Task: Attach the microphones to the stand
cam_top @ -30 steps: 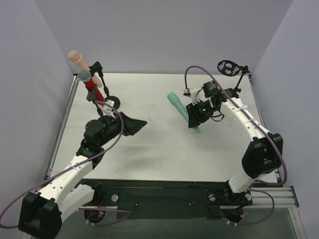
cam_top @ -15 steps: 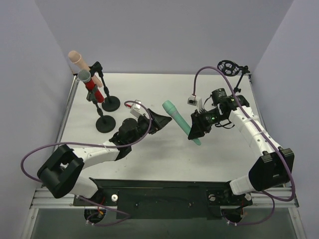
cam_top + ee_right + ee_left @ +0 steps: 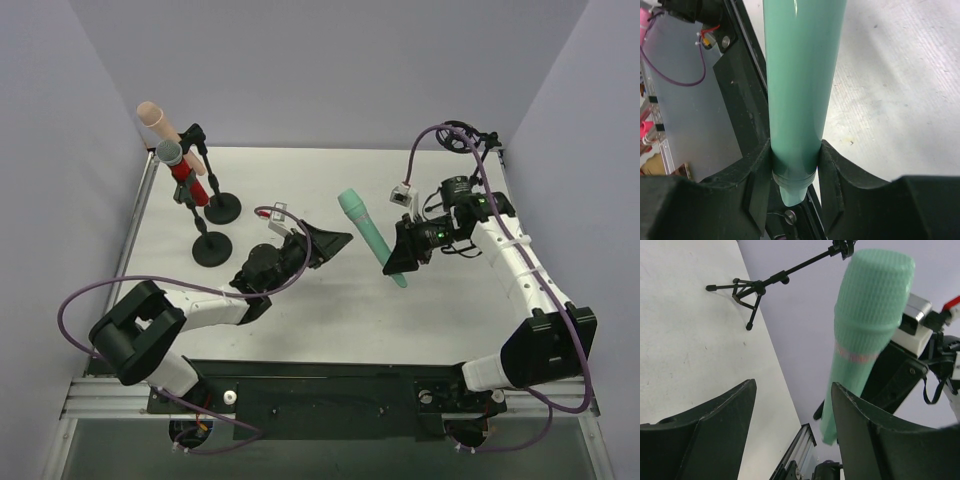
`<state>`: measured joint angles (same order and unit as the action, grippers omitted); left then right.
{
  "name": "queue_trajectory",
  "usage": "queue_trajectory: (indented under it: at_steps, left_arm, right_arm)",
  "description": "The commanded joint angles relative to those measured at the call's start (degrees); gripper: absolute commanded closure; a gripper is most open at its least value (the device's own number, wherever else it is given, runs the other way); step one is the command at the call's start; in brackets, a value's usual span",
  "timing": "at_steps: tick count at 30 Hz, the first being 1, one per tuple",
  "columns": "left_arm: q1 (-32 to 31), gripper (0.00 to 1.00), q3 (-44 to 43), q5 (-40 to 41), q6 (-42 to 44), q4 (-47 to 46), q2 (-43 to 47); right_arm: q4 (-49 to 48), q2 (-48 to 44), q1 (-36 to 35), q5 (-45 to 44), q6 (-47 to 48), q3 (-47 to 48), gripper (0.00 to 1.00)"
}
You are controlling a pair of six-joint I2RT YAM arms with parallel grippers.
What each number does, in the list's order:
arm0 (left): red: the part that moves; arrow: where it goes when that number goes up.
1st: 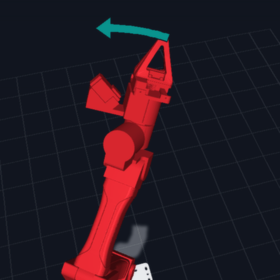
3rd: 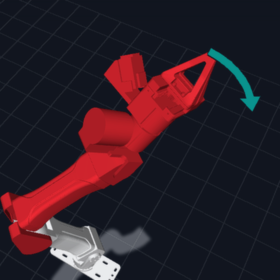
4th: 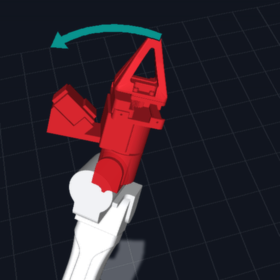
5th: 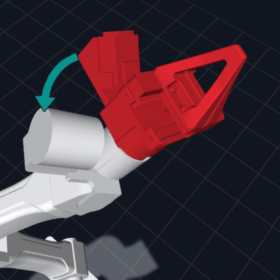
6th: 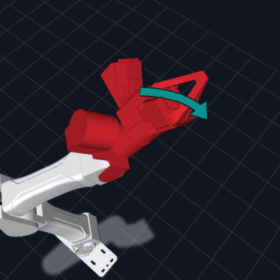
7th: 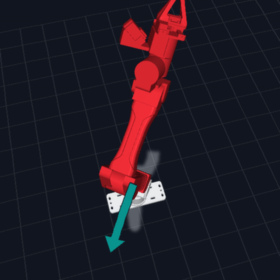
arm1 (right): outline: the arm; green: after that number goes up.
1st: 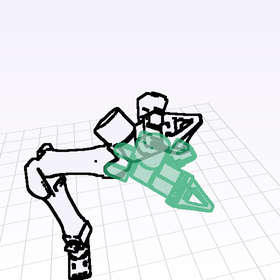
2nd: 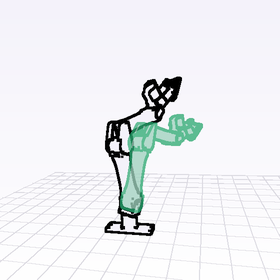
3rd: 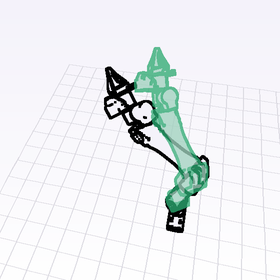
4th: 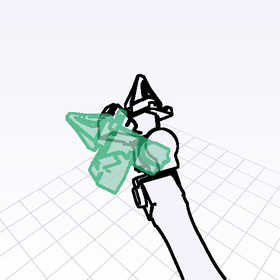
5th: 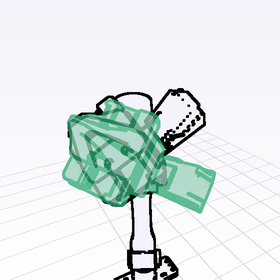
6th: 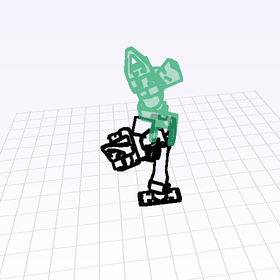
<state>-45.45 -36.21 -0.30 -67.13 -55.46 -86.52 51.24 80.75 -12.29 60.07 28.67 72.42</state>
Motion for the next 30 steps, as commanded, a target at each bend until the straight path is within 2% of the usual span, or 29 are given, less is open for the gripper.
queue_trajectory:
  at_steps: [1, 5, 13, 16, 20, 23, 30]
  left_arm:
    - [-0.3, 0.28, 4.7, -1.5, 0.3, -11.7, 3.8]
    - [-0.3, 0.25, 6.1, -4.7, 0.9, -17.6, 3.7]
    - [-1.0, 0.24, -2.5, -7.3, 0.0, -18.7, -3.6]
    - [-1.6, 0.24, -4.7, -5.8, 0.1, -15.0, -4.9]
    - [-1.7, 0.27, -7.0, -3.8, 0.9, -7.2, -5.0]
    - [-1.7, 0.43, -7.6, -3.3, 1.3, -6.9, -5.0]
    - [-1.7, 0.44, -8.4, -6.2, 2.0, -7.7, -5.7]
  right_arm:
    - [1.1, -0.9, 4.4, 3.7, 0.5, 1.1, 1.0]
    - [-1.9, -1.8, 3.8, 2.2, -0.8, -1.3, 1.0]
    - [-3.0, -1.6, 0.3, 0.6, -1.3, -2.5, 1.0]
    - [-2.9, -1.7, -0.4, 0.4, -0.8, -3.0, 1.0]
    - [-2.8, -1.8, -0.5, 0.5, -0.5, -3.2, 1.0]
    - [-2.8, -1.5, -0.8, 0.1, -0.4, -3.4, 1.0]
    - [-2.4, -0.2, -1.2, -0.8, -0.4, -2.6, 1.0]
